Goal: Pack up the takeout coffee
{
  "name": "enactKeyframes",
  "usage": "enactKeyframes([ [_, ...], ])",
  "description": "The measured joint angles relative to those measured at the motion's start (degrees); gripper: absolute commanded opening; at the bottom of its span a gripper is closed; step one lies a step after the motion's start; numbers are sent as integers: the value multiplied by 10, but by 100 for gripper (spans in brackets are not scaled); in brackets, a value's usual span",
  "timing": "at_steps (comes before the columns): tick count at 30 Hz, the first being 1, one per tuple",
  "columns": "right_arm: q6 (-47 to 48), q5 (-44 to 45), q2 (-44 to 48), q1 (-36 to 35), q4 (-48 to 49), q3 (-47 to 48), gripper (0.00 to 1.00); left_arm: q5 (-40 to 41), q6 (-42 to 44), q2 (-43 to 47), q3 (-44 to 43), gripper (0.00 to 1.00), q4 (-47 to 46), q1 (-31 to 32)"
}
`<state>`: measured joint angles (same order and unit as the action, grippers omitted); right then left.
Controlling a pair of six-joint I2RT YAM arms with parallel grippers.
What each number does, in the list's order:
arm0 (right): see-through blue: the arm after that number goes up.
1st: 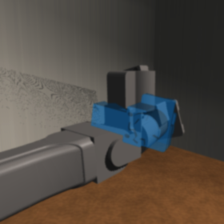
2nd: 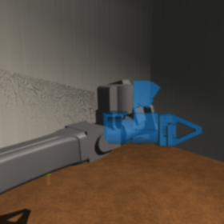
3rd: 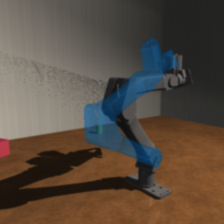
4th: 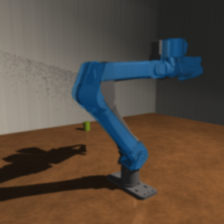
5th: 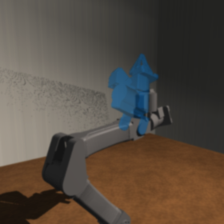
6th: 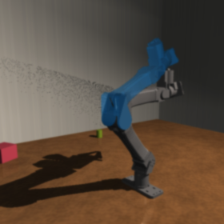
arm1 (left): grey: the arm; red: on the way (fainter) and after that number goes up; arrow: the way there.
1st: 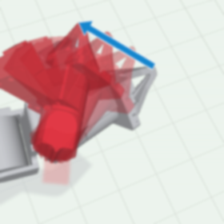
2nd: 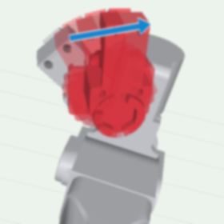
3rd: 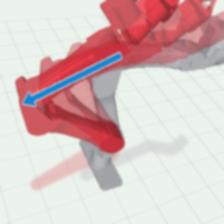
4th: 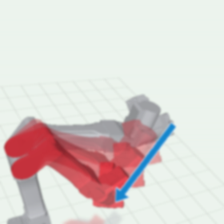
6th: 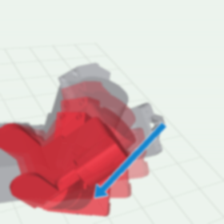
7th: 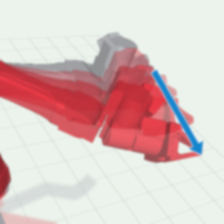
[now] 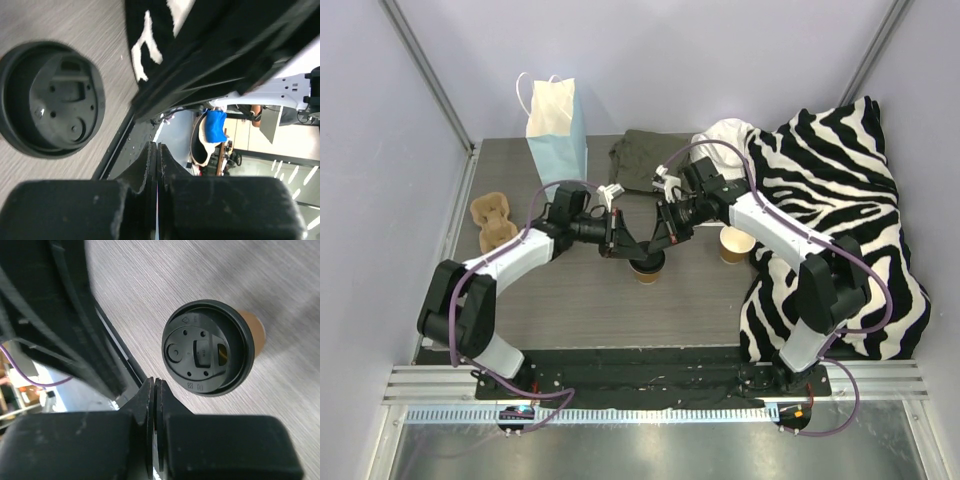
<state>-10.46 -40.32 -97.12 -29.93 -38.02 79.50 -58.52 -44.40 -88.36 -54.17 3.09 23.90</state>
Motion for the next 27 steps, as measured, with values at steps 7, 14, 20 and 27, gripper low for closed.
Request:
enactKeyframes([
  [7, -55, -10, 0, 1, 76, -66, 1, 2, 3, -32, -28, 0, -11, 2],
  [14, -96, -25, -20, 4, 130, -108, 1, 24, 44, -81, -28, 0, 27, 5],
  [20, -121, -58, -35, 18, 163, -120, 1, 15, 59, -111, -34, 0, 47, 2],
  [27, -146, -112, -49, 37, 210, -144, 1, -14, 61, -134, -42, 0, 53, -6],
])
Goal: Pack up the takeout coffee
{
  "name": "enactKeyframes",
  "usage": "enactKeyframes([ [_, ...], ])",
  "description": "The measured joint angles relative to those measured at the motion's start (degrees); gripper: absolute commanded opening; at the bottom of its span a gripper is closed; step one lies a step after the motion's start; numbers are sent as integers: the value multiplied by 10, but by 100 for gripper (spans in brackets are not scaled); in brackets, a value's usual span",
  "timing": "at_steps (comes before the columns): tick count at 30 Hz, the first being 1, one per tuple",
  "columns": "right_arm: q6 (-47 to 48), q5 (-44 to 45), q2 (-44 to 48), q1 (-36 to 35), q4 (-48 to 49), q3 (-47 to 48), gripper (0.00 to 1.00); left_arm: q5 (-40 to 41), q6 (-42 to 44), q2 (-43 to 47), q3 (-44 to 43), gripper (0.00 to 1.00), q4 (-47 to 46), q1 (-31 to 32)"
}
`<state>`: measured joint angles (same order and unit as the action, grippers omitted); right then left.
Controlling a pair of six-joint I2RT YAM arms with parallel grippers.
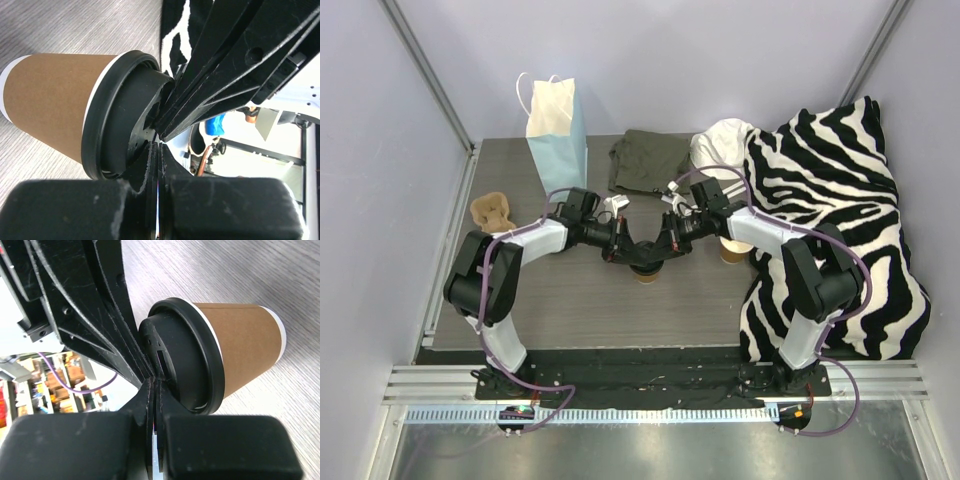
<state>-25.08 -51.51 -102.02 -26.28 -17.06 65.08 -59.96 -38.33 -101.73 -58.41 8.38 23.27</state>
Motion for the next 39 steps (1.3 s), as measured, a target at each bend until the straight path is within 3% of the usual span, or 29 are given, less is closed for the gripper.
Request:
enactKeyframes([
  [14, -44, -81, -31, 20, 84, -28, 1, -55, -7, -33, -1, 0, -25, -17],
  [39, -68, -103, -49, 31, 110, -33, 1, -101, -17, -74, -26, 0, -9, -26],
])
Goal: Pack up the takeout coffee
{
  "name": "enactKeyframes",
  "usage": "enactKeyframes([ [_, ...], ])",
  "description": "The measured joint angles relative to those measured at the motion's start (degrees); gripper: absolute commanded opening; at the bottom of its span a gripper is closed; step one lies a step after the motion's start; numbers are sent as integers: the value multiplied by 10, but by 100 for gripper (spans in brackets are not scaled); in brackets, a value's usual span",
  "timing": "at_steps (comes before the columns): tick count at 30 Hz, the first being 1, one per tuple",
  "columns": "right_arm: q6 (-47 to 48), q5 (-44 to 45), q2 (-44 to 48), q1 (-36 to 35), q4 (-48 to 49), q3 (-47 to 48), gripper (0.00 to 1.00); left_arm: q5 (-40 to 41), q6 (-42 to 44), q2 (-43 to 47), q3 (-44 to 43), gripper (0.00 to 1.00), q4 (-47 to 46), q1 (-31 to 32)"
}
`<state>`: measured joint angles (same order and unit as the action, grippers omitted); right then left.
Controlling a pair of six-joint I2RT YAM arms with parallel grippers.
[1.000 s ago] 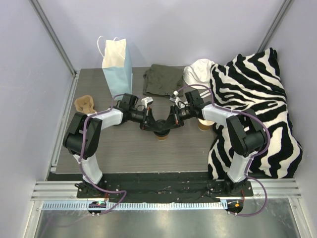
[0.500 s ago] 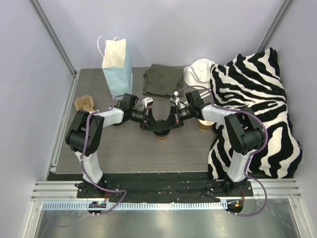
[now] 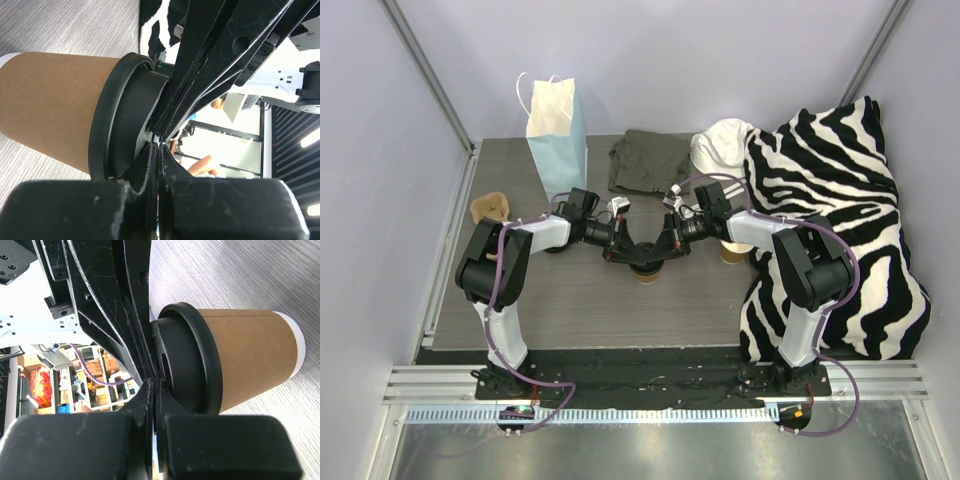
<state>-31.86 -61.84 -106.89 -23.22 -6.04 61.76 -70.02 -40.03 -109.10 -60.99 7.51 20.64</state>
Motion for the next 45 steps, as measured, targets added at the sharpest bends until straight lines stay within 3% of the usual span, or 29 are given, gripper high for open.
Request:
enactKeyframes([
  [26, 13, 57, 89, -22, -29, 2, 1, 75, -18, 101, 34, 0, -32, 14],
  [34, 8, 71, 57, -21, -13, -11, 1, 96, -21, 86, 41, 0, -45, 38],
  [45, -19, 38, 32, -12, 33, -21, 1, 63, -22, 50, 33, 0, -48, 31],
])
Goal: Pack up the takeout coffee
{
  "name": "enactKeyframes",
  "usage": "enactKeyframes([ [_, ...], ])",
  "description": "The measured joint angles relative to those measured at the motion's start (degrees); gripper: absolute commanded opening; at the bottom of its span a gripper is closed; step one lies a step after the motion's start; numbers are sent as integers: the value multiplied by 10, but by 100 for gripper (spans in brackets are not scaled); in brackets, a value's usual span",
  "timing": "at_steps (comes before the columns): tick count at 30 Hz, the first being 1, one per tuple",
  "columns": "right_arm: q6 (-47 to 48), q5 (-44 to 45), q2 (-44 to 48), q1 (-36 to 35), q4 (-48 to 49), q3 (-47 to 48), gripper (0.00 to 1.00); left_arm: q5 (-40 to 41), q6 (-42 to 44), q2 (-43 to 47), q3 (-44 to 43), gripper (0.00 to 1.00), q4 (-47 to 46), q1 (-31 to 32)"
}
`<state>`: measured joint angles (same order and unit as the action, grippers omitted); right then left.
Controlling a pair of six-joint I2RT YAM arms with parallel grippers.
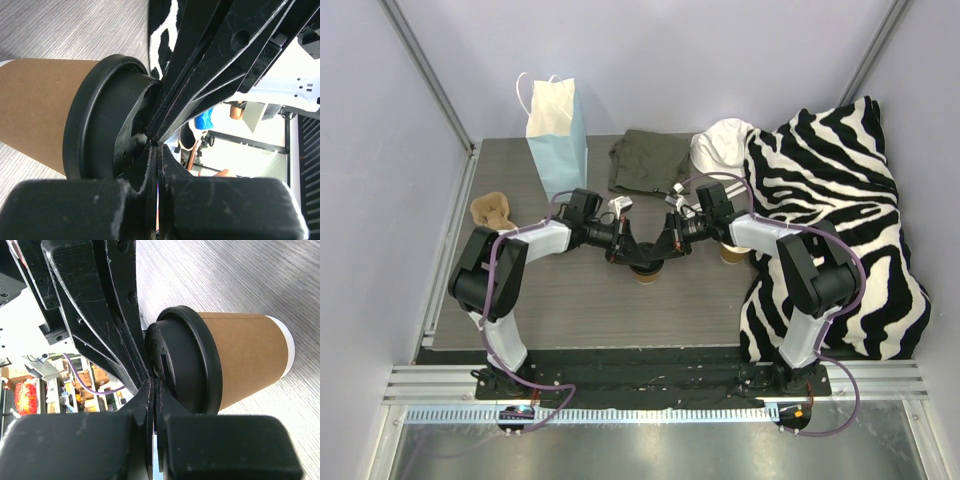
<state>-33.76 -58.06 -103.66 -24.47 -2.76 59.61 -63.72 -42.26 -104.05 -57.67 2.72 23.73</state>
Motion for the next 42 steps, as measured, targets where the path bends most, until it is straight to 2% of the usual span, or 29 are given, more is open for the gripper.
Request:
enactKeyframes([
  [13, 6, -23, -6, 6, 19, -9, 1, -14, 19, -3, 1, 0, -1, -2],
  [19, 9, -25, -6, 6, 14, -6, 1, 9, -30, 54, 56, 0, -71, 6],
  [27, 9, -26, -10, 7, 14, -3, 1, 23, -82, 115, 50, 0, -119, 39],
  [31, 8, -31, -17, 7, 14, 3, 1, 31, -88, 107, 49, 0, -130, 43],
  [35, 7, -38, -24, 7, 9, 10, 1, 49, -75, 58, 49, 0, -125, 40],
  [39, 3, -38, -31, 10, 5, 17, 1, -14, -79, -5, 42, 0, -111, 22],
  [42, 4, -38, -31, 10, 4, 18, 1, -31, -81, -14, 36, 0, -108, 10],
])
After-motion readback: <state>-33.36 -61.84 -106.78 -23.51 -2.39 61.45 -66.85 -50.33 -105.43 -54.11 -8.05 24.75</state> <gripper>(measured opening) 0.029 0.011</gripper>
